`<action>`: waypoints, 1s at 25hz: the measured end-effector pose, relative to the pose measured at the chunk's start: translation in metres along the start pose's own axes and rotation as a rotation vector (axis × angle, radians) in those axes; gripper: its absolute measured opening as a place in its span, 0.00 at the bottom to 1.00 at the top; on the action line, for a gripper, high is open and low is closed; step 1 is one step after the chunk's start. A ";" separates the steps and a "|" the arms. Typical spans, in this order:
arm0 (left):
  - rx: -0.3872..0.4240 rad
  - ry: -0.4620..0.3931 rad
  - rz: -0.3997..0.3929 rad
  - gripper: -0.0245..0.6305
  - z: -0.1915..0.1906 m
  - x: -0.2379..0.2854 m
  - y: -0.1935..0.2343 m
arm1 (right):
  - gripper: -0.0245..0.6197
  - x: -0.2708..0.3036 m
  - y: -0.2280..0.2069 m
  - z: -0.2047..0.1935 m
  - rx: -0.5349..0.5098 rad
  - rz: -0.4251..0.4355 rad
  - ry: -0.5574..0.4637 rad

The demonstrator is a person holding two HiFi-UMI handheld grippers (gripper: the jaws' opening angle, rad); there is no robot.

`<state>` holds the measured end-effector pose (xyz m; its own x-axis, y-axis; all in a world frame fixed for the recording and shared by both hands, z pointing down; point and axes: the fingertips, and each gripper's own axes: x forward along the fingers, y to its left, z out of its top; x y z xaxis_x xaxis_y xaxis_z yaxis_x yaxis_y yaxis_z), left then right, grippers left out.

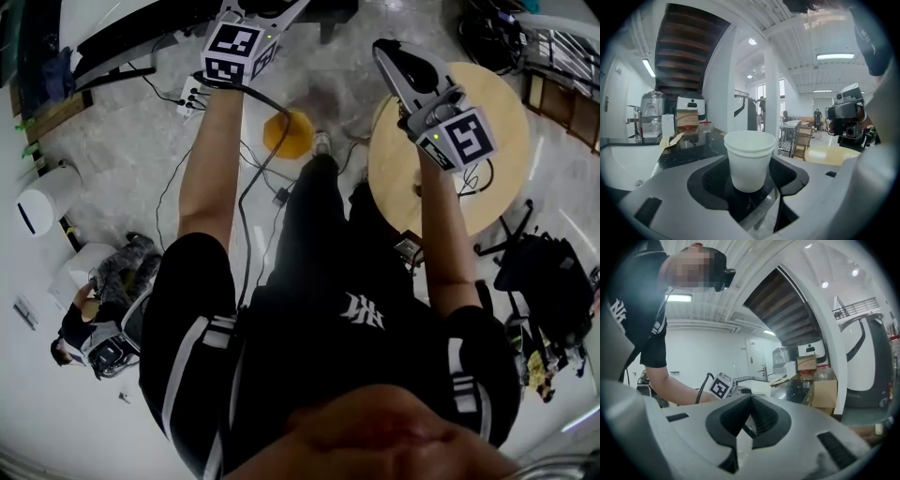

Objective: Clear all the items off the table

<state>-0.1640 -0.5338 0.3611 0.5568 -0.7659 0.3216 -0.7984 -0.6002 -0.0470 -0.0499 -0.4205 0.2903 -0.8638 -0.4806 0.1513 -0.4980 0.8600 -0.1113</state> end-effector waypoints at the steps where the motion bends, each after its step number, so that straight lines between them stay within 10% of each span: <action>1: 0.004 0.001 0.002 0.47 -0.001 0.000 0.000 | 0.04 -0.002 0.001 0.000 -0.002 0.000 0.003; 25: 0.129 0.065 0.066 0.59 -0.001 -0.015 0.001 | 0.04 -0.027 0.018 0.002 -0.009 -0.032 0.007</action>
<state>-0.1730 -0.5228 0.3575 0.4845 -0.7907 0.3742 -0.7947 -0.5766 -0.1896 -0.0355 -0.3918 0.2823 -0.8471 -0.5062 0.1619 -0.5242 0.8460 -0.0971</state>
